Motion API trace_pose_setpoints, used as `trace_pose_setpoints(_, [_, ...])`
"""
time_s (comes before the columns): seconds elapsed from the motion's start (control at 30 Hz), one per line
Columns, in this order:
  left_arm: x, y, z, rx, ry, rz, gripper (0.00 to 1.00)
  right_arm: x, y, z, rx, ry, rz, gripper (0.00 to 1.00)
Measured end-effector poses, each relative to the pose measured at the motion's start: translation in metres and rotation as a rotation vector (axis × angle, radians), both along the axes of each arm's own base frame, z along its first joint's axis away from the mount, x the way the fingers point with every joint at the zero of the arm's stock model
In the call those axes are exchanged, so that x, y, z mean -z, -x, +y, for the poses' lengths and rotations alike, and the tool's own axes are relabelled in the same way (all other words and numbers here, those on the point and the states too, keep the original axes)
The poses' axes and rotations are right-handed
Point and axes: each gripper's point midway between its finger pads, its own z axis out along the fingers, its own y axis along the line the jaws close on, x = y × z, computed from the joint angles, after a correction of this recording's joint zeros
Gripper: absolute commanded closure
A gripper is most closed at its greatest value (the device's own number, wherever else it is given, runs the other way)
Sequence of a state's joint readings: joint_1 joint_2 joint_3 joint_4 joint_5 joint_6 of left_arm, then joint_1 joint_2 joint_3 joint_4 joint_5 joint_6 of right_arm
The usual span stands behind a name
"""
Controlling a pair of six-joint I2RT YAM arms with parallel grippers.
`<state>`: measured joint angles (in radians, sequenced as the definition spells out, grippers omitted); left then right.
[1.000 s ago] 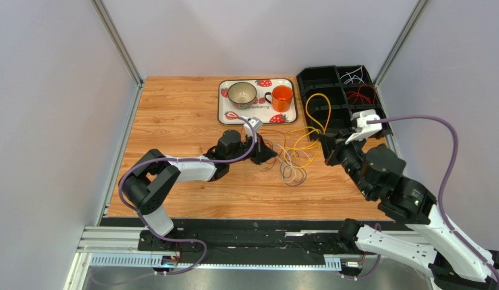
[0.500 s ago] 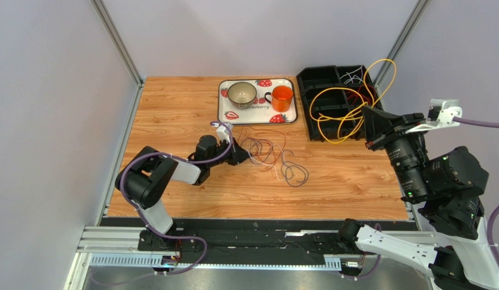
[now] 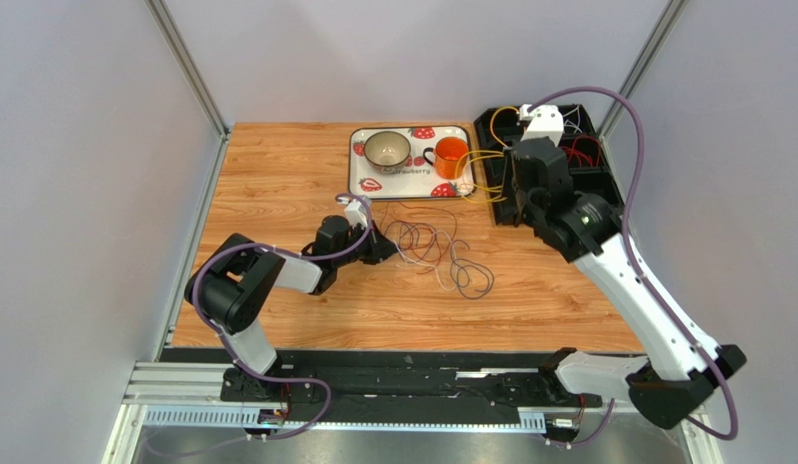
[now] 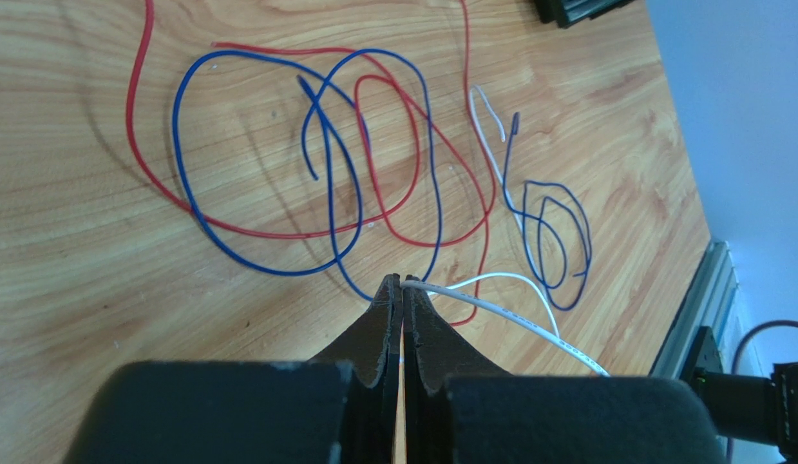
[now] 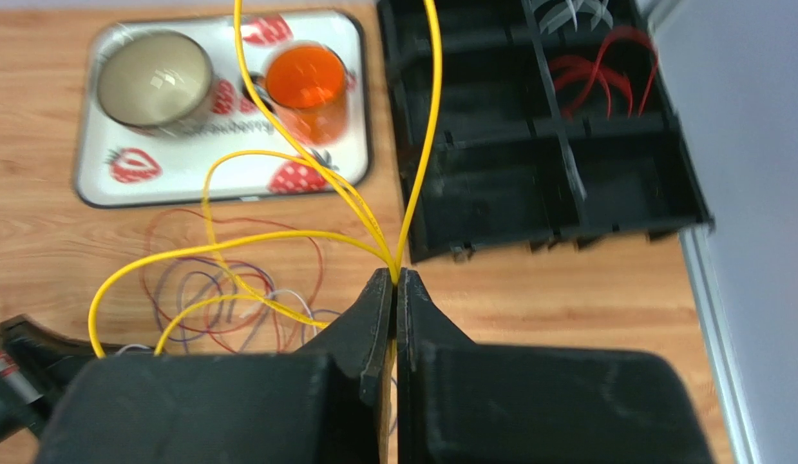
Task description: Untangle the cables
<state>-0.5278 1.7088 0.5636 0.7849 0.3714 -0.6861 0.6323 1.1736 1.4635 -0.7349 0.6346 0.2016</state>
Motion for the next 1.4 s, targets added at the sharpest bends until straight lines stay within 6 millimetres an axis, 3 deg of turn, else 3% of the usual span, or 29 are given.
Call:
trace_pose_setpoints(0.1, [0.008, 0.001, 0.003, -0.022, -0.037, 0.019, 1.0, 0.037, -0.019, -0.025, 0.073, -0.036, 0.137, 1.0])
trace_pose_setpoints(0.17, [0.014, 0.002, 0.003, -0.031, -0.069, 0.033, 1.0, 0.048, -0.025, -0.046, 0.131, -0.085, 0.186, 1.0])
trace_pose_setpoints(0.3, [0.013, 0.0, -0.001, -0.034, -0.091, 0.03, 1.0, 0.056, -0.035, -0.079, 0.241, -0.161, 0.22, 1.0])
trace_pose_setpoints(0.43, [0.011, -0.002, -0.001, -0.037, -0.098, 0.022, 1.0, 0.065, -0.042, -0.092, 0.288, -0.21, 0.246, 1.0])
trace_pose_setpoints(0.67, [0.014, -0.001, 0.001, -0.04, -0.112, 0.034, 1.0, 0.078, -0.052, -0.1, 0.324, -0.232, 0.273, 1.0])
trace_pose_setpoints(1.0, [0.016, 0.0, 0.002, -0.042, -0.118, 0.04, 1.0, 0.123, -0.076, -0.103, 0.355, -0.206, 0.39, 1.0])
trace_pose_setpoints(1.4, [0.015, -0.001, 0.001, -0.04, -0.121, 0.039, 1.0, 0.147, -0.104, -0.109, 0.39, -0.221, 0.444, 1.0])
